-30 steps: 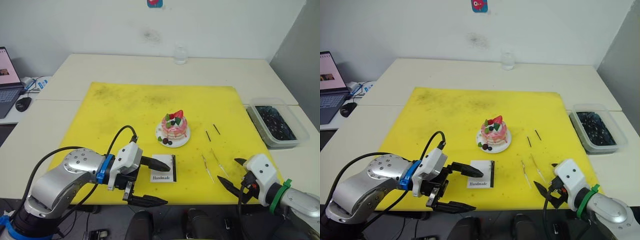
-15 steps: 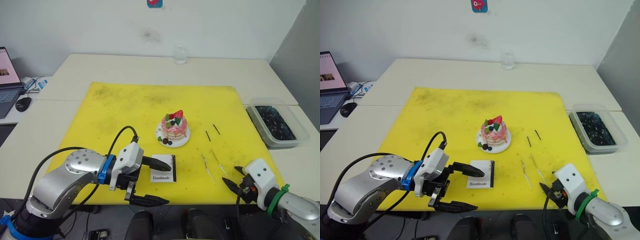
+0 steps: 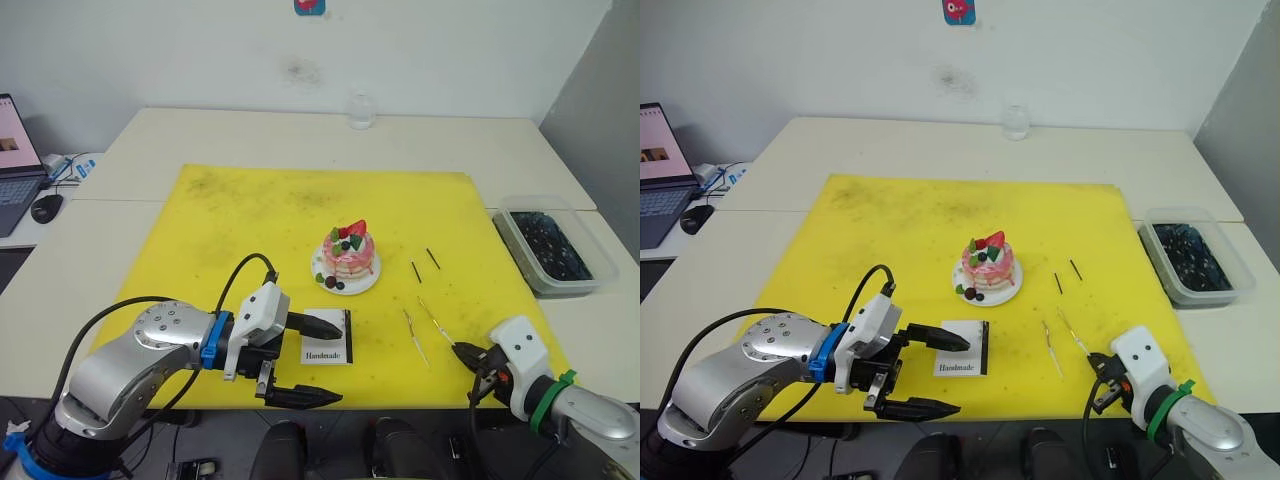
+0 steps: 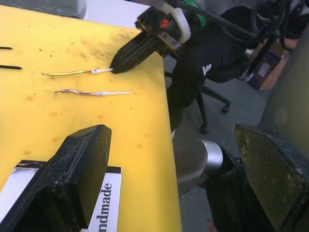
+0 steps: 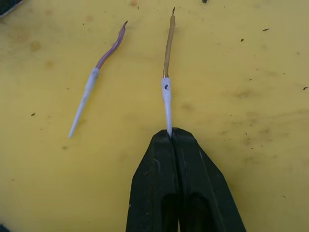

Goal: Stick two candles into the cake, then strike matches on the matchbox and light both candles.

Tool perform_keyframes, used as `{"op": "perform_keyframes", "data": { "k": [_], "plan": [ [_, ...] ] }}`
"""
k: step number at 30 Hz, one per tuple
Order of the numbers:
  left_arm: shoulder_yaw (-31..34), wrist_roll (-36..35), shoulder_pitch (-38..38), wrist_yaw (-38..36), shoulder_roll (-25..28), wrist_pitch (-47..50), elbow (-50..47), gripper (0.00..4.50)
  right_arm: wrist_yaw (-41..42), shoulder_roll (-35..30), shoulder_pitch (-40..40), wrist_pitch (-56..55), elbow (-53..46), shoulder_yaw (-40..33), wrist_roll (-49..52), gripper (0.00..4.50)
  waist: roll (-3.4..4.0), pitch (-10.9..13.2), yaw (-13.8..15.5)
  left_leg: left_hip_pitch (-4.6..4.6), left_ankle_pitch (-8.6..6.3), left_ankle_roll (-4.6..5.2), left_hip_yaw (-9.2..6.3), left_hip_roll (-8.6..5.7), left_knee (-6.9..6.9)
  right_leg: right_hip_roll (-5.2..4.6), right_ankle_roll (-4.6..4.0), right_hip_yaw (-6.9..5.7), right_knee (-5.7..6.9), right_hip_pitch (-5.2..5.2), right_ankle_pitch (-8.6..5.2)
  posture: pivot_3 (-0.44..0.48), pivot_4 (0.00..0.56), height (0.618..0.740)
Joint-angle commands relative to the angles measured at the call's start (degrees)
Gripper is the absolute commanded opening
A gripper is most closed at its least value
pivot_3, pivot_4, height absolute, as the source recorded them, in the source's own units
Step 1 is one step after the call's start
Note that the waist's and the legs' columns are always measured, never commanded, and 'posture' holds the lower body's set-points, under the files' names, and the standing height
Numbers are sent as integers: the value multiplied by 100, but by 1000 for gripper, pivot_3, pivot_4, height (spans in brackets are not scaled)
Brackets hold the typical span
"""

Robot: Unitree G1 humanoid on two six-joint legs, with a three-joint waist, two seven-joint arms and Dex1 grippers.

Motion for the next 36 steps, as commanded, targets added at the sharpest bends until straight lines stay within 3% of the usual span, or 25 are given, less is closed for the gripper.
{"op": "perform_keyframes", "data": {
  "k": [1,4,8,12,17,26,36],
  "plan": [
    [152,-289,-83,288,-86,294,-23,4500,175,30,-73,-5,-315,-575,470,18,0,0,1,0,0,0,0,0,0,0,1,-1,0,0,1,0,150,740],
    [354,-847,-238,901,-339,958,76,4500,251,101,-358,55,-383,-1110,1190,18,0,0,1,0,0,0,-4,1,0,1,5,-2,1,0,3,0,150,740],
    [792,-2272,-546,1908,-846,1972,421,4500,-104,237,-1024,379,-413,-1460,2748,18,-1,1,-2,0,0,1,-7,0,1,4,21,-3,3,2,12,0,150,740],
    [1031,-3594,-1018,2931,-1358,2382,827,4500,-959,122,-1765,499,-218,-1313,4506,18,-4,3,-11,-2,0,1,-10,0,0,7,21,-4,3,4,12,0,150,740],
    [1103,-4859,-1376,4031,-1863,2321,1218,4500,-1884,-212,-2439,237,65,-917,5931,18,-9,5,-12,-7,1,1,-6,-11,2,13,24,3,-2,5,14,0,150,740],
    [963,-5740,-1460,4965,-2618,1769,1413,4500,-2800,-488,-2816,-429,165,-166,7383,18,-9,5,-11,-9,1,1,-8,-12,2,20,28,2,0,4,11,0,150,740],
    [777,-5845,-1496,4825,-2751,1795,1522,4500,-2952,-825,-2711,-818,44,127,7663,18,-9,5,-9,-9,1,2,-8,-15,4,26,30,3,-1,5,13,0,150,740]
  ]
}}
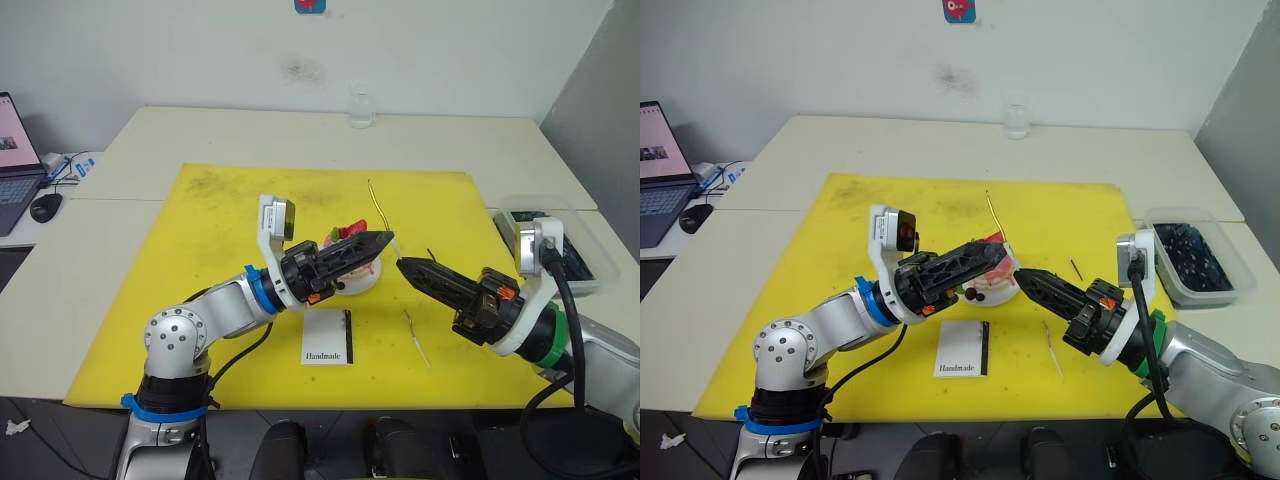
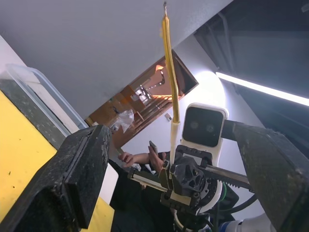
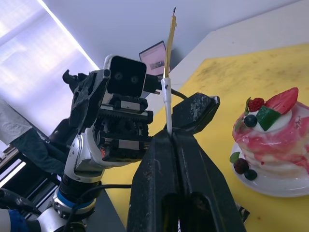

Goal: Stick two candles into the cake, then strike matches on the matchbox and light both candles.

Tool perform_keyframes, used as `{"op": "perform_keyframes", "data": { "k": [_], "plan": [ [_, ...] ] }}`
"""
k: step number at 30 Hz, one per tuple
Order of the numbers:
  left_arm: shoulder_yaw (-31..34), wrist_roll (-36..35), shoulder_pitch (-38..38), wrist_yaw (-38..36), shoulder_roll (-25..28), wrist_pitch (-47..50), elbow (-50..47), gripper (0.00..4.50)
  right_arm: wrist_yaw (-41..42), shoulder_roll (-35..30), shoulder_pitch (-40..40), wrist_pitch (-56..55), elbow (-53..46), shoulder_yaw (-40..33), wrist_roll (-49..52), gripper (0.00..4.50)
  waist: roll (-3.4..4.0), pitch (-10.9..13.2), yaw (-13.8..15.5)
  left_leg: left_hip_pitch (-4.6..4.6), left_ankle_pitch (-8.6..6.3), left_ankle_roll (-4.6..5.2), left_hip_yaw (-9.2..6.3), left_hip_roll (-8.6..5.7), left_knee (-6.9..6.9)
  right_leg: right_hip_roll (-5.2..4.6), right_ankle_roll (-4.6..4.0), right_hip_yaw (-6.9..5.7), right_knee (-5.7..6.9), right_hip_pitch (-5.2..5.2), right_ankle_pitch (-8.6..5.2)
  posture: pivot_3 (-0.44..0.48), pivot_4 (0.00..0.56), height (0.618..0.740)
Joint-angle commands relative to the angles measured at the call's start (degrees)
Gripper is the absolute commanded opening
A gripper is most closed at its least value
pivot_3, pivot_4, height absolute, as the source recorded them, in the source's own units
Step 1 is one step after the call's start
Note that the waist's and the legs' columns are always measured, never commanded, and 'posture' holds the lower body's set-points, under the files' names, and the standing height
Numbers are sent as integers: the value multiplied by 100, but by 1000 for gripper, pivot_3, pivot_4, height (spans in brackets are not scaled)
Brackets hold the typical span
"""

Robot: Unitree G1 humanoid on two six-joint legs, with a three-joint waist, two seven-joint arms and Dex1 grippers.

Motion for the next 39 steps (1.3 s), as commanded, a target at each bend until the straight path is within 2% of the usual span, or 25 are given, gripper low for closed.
{"op": "perform_keyframes", "data": {
  "k": [1,4,7,20,29,32,35,39],
  "plan": [
    [-61,-204,-80,-119,-19,10,-76,4500,0,-120,59,-224,-216,-36,218,18,0,0,1,0,0,0,-1,1,0,0,0,-1,0,0,0,0,150,740],
    [-117,-159,-81,-172,-43,3,-51,4500,3,-201,131,-293,-264,-13,234,18,0,0,3,0,0,0,0,1,0,0,0,1,0,0,0,0,150,740],
    [-175,-86,-64,-264,-14,33,-62,3939,14,-297,222,-359,-319,-39,265,0,0,0,6,1,0,0,0,0,0,0,0,1,0,0,0,0,150,740],
    [-318,199,-4,-463,0,59,-99,11,101,-503,337,-539,-401,18,272,0,0,0,11,0,0,0,0,1,0,0,0,0,-2,0,0,0,150,740],
    [-271,505,-76,-562,-16,-64,-182,11,196,-596,301,-503,-330,95,304,0,0,0,11,-1,0,0,0,2,-1,-1,-1,0,-3,-1,0,0,150,740],
    [-174,862,-182,-614,73,-204,-331,0,340,-739,289,-417,-306,24,15,617,-1,0,12,-1,0,0,0,1,-1,-1,-1,0,-3,-1,-1,0,150,740],
    [50,1437,-461,-735,374,-429,-409,0,618,-997,141,-324,-284,-37,-652,1648,-2,2,13,-2,0,0,0,0,-1,-1,-1,-1,-4,-3,-1,0,150,740],
    [113,2765,-790,-1267,1013,-939,-404,0,1101,-1338,-228,-205,-217,63,-1559,3057,-1,2,9,0,0,0,1,-2,-4,4,-5,-3,-5,-6,-2,0,150,740]
  ]
}}
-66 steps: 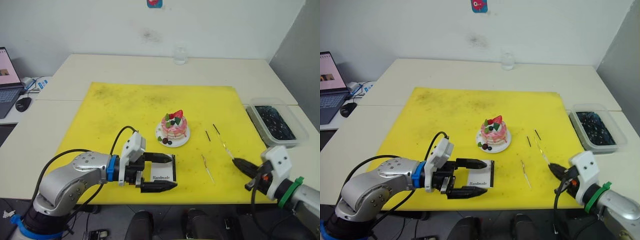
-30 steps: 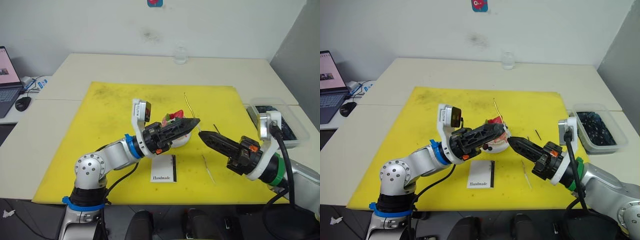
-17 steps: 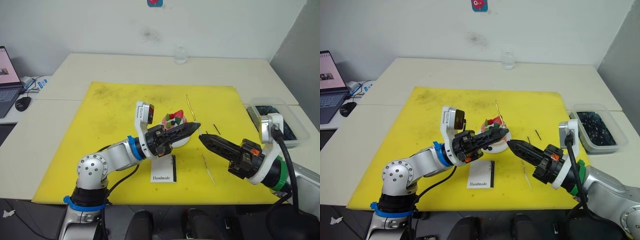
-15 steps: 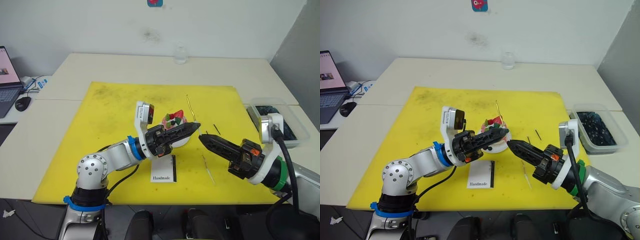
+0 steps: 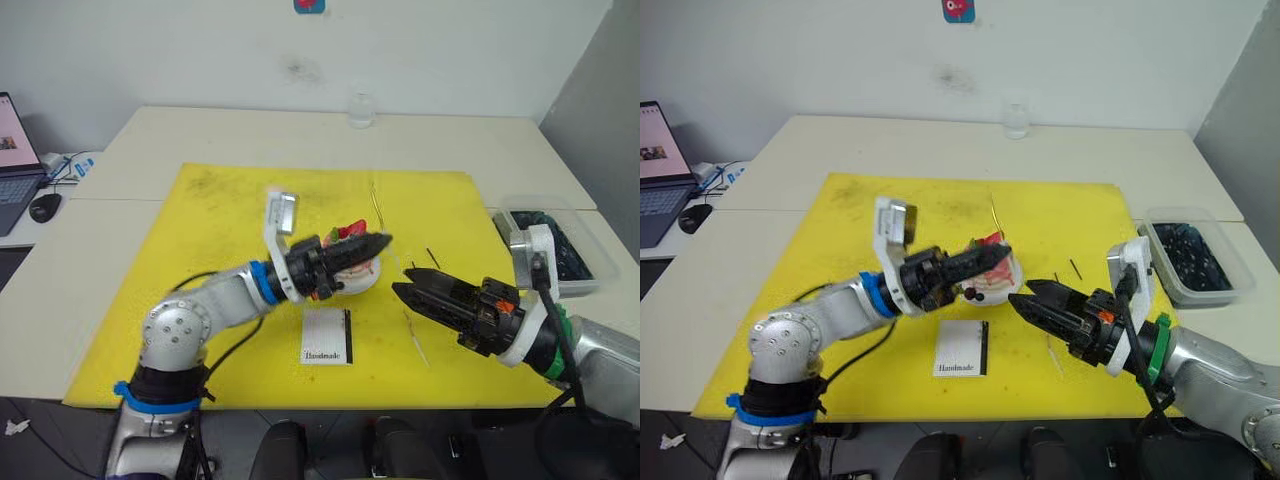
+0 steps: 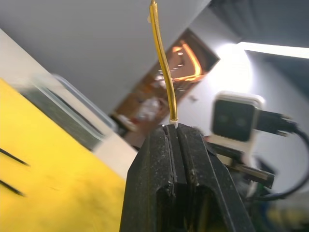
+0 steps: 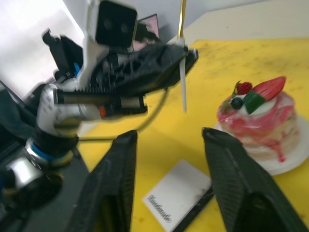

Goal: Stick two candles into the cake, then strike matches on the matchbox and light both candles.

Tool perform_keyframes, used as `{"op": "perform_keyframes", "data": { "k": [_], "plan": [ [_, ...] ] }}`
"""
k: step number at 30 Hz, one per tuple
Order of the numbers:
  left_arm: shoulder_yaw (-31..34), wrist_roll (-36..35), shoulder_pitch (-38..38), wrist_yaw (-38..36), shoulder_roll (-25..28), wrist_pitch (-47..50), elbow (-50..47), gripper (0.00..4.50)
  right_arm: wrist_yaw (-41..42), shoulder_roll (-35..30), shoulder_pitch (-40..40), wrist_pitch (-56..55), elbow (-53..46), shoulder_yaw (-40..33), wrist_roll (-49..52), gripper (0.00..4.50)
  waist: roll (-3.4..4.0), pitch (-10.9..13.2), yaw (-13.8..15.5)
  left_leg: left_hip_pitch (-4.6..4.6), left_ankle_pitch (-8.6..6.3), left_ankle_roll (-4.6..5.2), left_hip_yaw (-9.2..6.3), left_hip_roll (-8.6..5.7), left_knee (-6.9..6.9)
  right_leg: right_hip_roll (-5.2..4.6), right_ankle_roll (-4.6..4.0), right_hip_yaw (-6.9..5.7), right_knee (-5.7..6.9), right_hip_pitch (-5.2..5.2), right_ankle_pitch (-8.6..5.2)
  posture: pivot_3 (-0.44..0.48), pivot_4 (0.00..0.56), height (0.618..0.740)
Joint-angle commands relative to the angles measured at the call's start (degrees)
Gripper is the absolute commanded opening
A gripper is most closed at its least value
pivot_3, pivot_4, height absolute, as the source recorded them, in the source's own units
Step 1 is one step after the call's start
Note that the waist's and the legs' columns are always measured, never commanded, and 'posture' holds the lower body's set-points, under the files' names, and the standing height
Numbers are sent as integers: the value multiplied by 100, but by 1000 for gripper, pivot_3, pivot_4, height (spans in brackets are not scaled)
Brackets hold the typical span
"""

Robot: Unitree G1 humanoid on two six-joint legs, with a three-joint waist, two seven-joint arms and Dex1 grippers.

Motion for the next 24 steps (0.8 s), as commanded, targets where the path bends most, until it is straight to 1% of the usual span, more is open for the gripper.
{"op": "perform_keyframes", "data": {
  "k": [1,3,4,7,11,16,19,24],
  "plan": [
    [152,1029,-210,-498,373,-543,-90,0,471,-236,-382,76,-9,47,-780,3424,1,0,-1,0,0,0,2,0,-2,1,-1,1,-1,-1,-1,0,150,740],
    [80,1686,-231,-780,601,-896,19,0,677,-329,-649,150,26,207,-1186,4098,0,0,-1,-2,0,-1,4,3,-5,0,-4,1,-5,-2,-3,0,150,740],
    [40,2106,-226,-837,622,-1195,175,0,763,-358,-810,191,48,298,-1350,4447,1,1,0,-5,-1,0,5,4,-6,0,-5,2,-7,-5,-3,0,150,740],
    [-175,3138,-164,-1244,711,-1939,515,0,847,-348,-1288,377,137,548,-1624,4486,1,1,14,-12,-1,0,3,8,-8,-1,-5,-1,-13,-8,-4,0,150,740],
    [-366,3847,28,-1592,525,-2558,860,0,901,-329,-1644,634,169,827,-2035,4486,0,1,27,-24,-1,0,4,12,-9,-9,-4,-2,-20,-12,-4,0,150,740],
    [-414,4221,123,-1810,231,-2846,1153,0,905,-295,-1708,886,100,1150,-2704,4486,-1,2,47,-37,-1,1,2,12,-6,-25,-1,-6,-27,-18,-2,0,150,740],
    [-498,4525,238,-2035,177,-3117,1352,0,919,-218,-1659,969,43,1231,-2948,4486,-1,2,45,-39,-1,1,-1,15,-5,-25,0,-9,-25,-20,-2,0,150,740],
    [-527,4798,307,-2243,31,-3354,1674,0,893,-63,-1581,1096,-35,1228,-3200,4486,-1,2,44,-37,-1,1,-1,18,-5,-25,-1,-11,-21,-20,-2,0,150,740]
  ]
}}
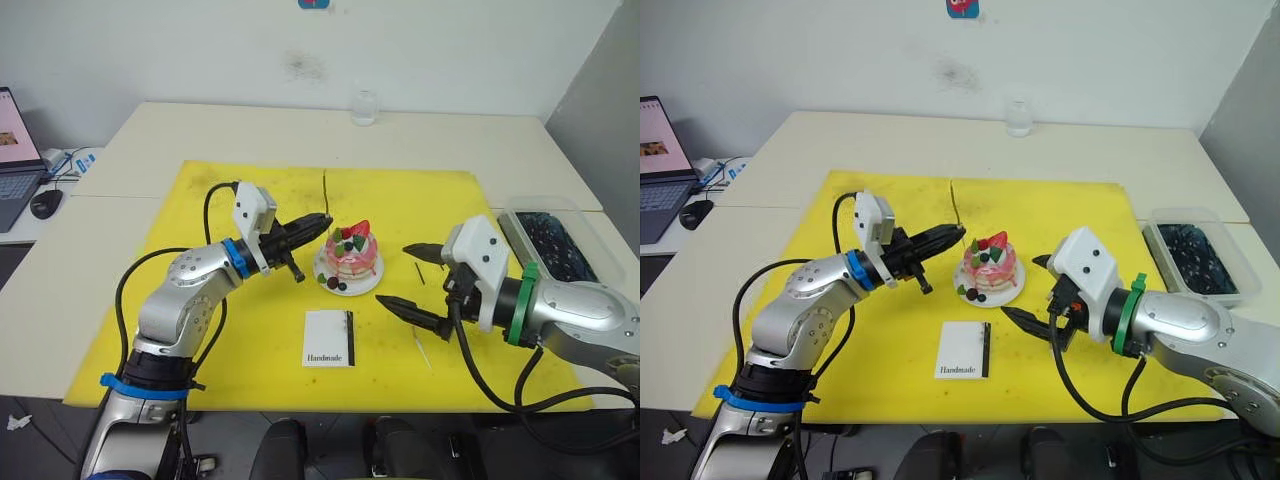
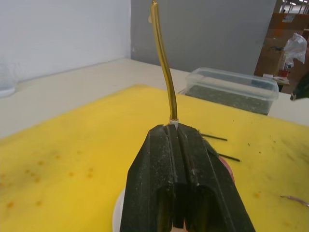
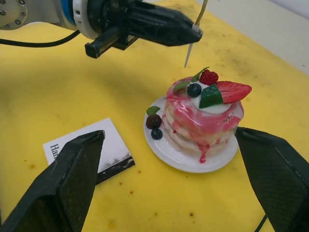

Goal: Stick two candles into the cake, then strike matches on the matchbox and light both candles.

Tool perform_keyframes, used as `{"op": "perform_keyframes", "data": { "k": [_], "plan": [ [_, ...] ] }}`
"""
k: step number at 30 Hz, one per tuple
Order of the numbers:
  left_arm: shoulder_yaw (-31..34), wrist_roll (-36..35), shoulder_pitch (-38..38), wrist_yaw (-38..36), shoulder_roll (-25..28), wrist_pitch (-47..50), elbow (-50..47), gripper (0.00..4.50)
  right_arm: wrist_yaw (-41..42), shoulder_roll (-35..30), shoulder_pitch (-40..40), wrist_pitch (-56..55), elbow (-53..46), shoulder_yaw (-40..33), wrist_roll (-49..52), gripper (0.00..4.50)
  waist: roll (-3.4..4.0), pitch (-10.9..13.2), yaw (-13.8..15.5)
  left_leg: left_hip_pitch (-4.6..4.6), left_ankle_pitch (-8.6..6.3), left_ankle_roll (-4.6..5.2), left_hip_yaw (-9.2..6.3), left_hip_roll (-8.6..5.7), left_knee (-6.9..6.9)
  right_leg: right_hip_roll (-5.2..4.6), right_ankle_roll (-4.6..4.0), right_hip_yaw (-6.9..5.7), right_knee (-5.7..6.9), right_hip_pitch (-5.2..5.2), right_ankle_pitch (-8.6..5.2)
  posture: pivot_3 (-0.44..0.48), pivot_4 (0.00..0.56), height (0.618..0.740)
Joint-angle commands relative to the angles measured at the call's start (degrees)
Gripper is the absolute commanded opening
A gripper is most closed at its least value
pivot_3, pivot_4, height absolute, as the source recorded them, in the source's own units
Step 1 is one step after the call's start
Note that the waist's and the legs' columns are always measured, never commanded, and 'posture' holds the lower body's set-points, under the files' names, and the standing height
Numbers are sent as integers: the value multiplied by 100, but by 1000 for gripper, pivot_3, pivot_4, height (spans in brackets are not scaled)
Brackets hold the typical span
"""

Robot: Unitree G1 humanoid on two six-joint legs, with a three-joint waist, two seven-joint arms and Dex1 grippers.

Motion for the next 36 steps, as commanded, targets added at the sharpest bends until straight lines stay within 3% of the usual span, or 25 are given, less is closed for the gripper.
{"op": "perform_keyframes", "data": {
  "k": [1,10,20,36],
  "plan": [
    [-31,261,-23,-195,-44,-331,59,0,35,85,18,46,-206,-67,-166,4486,0,0,0,0,0,0,-1,-1,0,0,0,1,1,0,0,0,150,740],
    [45,449,74,-301,-375,-551,320,0,99,283,109,205,-319,-150,-346,4486,0,0,0,0,0,0,-1,-3,1,1,2,0,1,0,1,0,150,740],
    [211,221,-177,-235,-402,-71,125,0,165,386,225,332,-361,-188,-460,4486,0,0,0,0,0,0,0,-5,3,8,3,1,5,1,2,0,150,740],
    [143,523,40,-252,-515,-270,227,0,290,620,221,468,-357,-171,-744,4486,0,0,-5,1,0,0,-1,-4,4,14,4,1,8,1,2,0,150,740]
  ]
}}
